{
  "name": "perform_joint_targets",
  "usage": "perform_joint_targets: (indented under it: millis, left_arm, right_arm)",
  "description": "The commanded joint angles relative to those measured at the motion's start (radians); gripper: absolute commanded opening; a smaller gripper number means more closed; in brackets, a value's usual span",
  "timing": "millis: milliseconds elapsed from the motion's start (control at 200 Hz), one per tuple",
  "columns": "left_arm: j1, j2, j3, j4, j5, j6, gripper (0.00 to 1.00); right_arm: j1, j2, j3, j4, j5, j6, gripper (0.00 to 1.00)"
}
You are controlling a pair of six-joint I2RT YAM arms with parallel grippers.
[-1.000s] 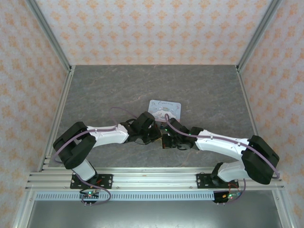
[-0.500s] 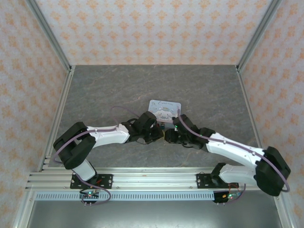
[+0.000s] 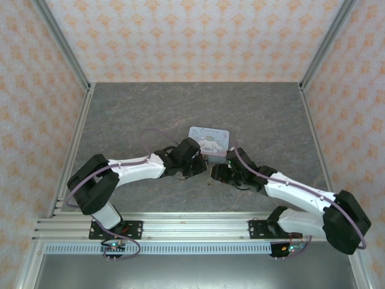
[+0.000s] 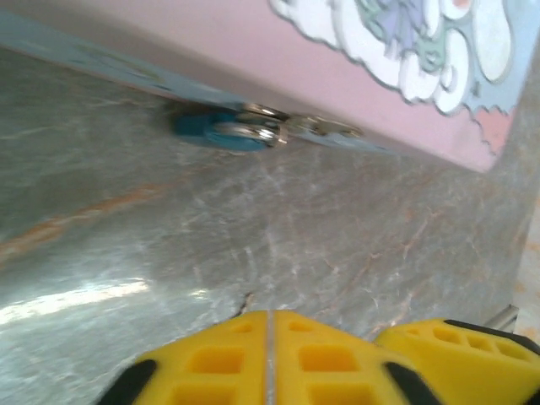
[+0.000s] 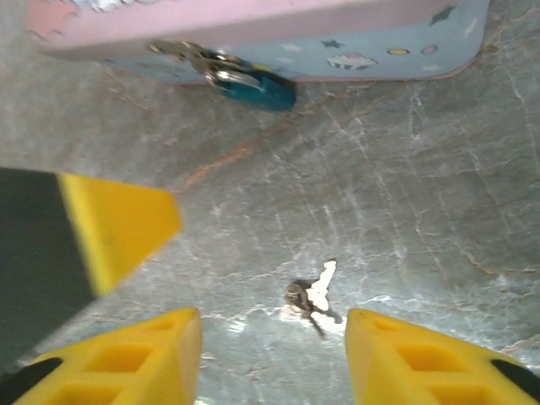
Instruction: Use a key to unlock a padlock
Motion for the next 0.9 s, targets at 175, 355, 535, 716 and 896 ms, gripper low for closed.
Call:
perform_joint_targets:
  millis: [175,355,535,716,896]
  left_arm:
    - [0.146,-0.166,-0.069,-0.133,-0.074,0.045,0.74]
    - [0.211,-0.210,-0.081,-0.176,-0.073,0.064,0.82]
    - [0.233,-0.221,-0.090,-0.182,-0.067,0.066,0.82]
    - [0.251,-0.233,-0.121,-0.159,-0.055,0.056,0.83]
    - [0.267,-0.242,-0.141,-0.146,-0.041,0.056,0.83]
  right_arm:
    - [0.079,0.176,0.158,-0.174,0.109,-0.049,0.53]
    - [0.118,0.293,0.255,-0.257,0.162,-0.042,0.50]
    - [0.140,0.357,0.315,-0.333,0.220,0.024,0.50]
    - [0.156,0.405,0.342,-0.355,0.246,0.093,0.50]
    - [0.174,0.465,0.377,-0.350,0.241,0.117,0.48]
